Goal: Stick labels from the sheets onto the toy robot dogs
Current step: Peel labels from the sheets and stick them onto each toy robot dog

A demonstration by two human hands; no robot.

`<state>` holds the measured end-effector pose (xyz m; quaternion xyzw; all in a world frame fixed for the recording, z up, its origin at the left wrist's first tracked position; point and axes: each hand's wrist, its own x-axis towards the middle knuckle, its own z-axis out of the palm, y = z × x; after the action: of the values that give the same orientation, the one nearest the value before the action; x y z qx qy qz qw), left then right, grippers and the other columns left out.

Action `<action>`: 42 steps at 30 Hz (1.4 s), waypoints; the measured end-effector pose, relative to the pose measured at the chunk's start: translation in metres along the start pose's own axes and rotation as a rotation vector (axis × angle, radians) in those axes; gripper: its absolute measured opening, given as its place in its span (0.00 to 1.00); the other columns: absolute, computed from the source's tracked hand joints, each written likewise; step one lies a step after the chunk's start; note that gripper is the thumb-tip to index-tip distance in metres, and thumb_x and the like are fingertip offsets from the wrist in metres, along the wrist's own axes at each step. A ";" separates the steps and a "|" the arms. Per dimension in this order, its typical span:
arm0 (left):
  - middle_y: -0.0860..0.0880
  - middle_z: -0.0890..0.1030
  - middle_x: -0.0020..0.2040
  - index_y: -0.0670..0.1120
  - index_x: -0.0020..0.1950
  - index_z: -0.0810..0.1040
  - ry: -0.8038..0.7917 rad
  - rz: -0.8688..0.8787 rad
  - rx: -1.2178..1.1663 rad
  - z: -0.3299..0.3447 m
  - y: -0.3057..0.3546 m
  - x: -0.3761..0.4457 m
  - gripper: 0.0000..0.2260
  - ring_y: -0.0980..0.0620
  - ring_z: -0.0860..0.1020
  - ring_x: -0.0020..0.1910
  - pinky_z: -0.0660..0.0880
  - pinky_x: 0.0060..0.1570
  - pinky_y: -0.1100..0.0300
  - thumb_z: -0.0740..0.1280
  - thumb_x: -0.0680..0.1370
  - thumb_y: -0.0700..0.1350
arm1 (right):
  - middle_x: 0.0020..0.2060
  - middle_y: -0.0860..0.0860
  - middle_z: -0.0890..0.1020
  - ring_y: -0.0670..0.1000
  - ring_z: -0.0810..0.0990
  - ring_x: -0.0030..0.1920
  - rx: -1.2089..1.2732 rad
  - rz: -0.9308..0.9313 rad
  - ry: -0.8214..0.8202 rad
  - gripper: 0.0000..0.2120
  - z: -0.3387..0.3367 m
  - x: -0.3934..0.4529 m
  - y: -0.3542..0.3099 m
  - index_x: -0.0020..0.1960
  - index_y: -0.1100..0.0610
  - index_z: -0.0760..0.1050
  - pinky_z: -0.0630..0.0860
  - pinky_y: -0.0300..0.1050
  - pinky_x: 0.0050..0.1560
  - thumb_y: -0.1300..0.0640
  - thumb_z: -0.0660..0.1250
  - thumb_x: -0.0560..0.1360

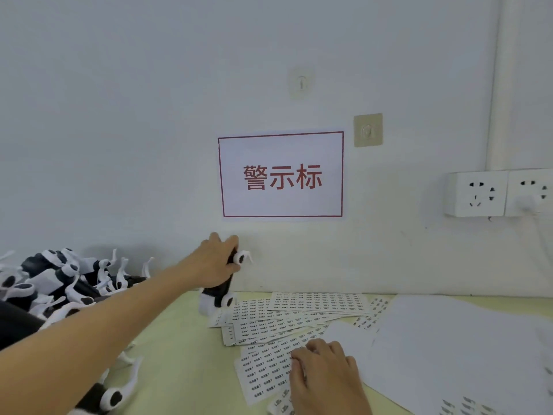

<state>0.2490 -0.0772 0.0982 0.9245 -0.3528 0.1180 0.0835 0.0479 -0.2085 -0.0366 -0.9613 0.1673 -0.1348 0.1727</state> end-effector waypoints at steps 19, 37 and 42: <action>0.48 0.73 0.62 0.47 0.65 0.68 -0.311 0.122 0.086 0.034 0.059 -0.076 0.18 0.47 0.74 0.56 0.70 0.48 0.56 0.64 0.76 0.37 | 0.67 0.39 0.70 0.44 0.67 0.67 0.161 0.024 0.105 0.22 -0.009 -0.010 -0.003 0.66 0.43 0.73 0.63 0.41 0.69 0.61 0.58 0.77; 0.46 0.72 0.65 0.47 0.70 0.69 -0.149 0.283 -0.363 0.063 0.110 -0.103 0.17 0.47 0.69 0.66 0.72 0.62 0.49 0.59 0.80 0.40 | 0.51 0.51 0.80 0.43 0.78 0.47 0.539 0.113 0.393 0.22 -0.006 0.000 0.006 0.54 0.52 0.77 0.69 0.36 0.45 0.75 0.57 0.73; 0.38 0.68 0.67 0.38 0.69 0.65 -0.253 0.139 -0.213 0.099 0.119 -0.115 0.18 0.41 0.64 0.69 0.68 0.65 0.43 0.56 0.84 0.48 | 0.48 0.52 0.78 0.47 0.78 0.46 0.689 0.229 0.464 0.23 -0.010 0.000 0.008 0.54 0.53 0.74 0.69 0.46 0.50 0.76 0.56 0.69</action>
<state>0.1022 -0.1157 -0.0202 0.8914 -0.4338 -0.0316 0.1274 0.0426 -0.2182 -0.0311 -0.7667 0.2526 -0.3755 0.4554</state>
